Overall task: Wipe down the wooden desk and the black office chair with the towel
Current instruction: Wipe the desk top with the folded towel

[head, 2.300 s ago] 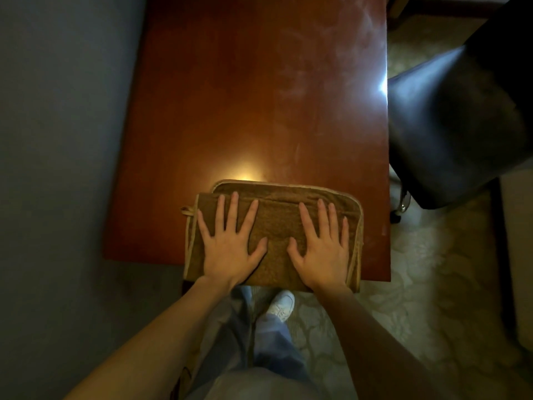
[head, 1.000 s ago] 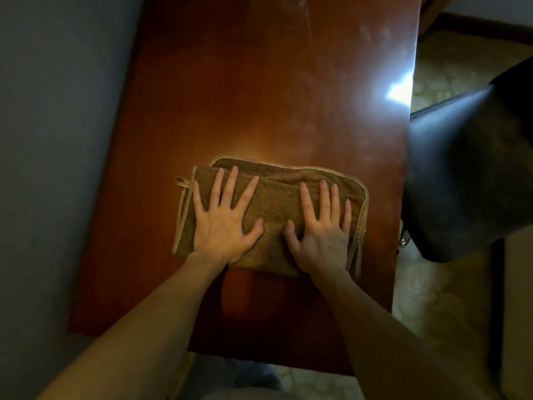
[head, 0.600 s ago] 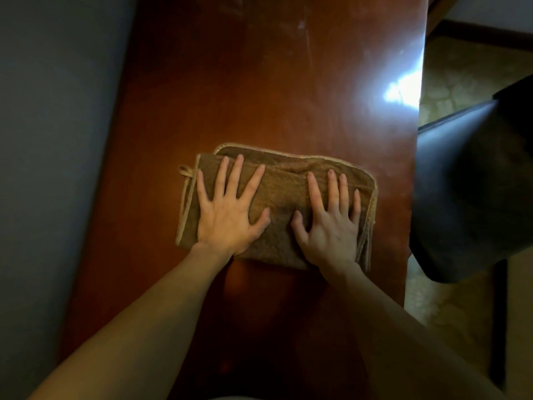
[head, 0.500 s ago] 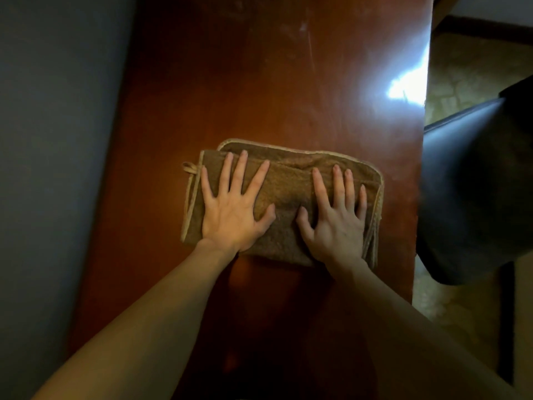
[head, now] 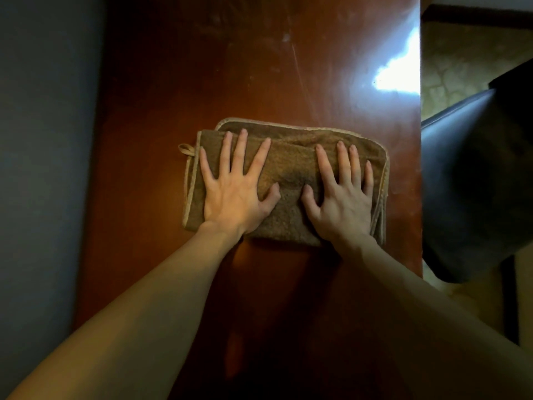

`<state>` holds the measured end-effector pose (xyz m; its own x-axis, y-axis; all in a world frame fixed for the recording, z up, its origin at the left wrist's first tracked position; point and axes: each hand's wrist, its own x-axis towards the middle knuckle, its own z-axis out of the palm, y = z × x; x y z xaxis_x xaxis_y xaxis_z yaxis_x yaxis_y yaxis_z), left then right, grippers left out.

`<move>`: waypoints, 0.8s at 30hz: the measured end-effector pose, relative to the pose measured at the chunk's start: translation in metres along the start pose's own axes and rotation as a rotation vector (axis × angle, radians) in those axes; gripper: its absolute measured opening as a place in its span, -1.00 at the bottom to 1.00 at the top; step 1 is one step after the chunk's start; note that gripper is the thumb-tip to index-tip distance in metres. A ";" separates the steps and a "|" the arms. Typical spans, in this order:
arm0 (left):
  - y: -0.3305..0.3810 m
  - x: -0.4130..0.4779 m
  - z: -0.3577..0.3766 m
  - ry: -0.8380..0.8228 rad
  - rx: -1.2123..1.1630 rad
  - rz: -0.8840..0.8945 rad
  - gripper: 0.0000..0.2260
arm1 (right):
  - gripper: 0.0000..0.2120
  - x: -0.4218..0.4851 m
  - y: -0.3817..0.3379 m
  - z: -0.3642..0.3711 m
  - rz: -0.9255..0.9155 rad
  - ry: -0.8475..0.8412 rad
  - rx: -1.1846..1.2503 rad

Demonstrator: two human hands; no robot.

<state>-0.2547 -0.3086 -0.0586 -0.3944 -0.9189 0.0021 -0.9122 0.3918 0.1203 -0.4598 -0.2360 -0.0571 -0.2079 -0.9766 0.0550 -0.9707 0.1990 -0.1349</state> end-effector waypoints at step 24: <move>0.007 0.076 0.000 -0.015 -0.001 -0.042 -0.29 | -0.32 0.081 0.019 0.002 -0.008 0.016 0.021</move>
<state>-0.2910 -0.3758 -0.0579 -0.3578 -0.9336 -0.0182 -0.9277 0.3532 0.1208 -0.4948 -0.3119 -0.0570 -0.2018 -0.9768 0.0721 -0.9697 0.1889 -0.1548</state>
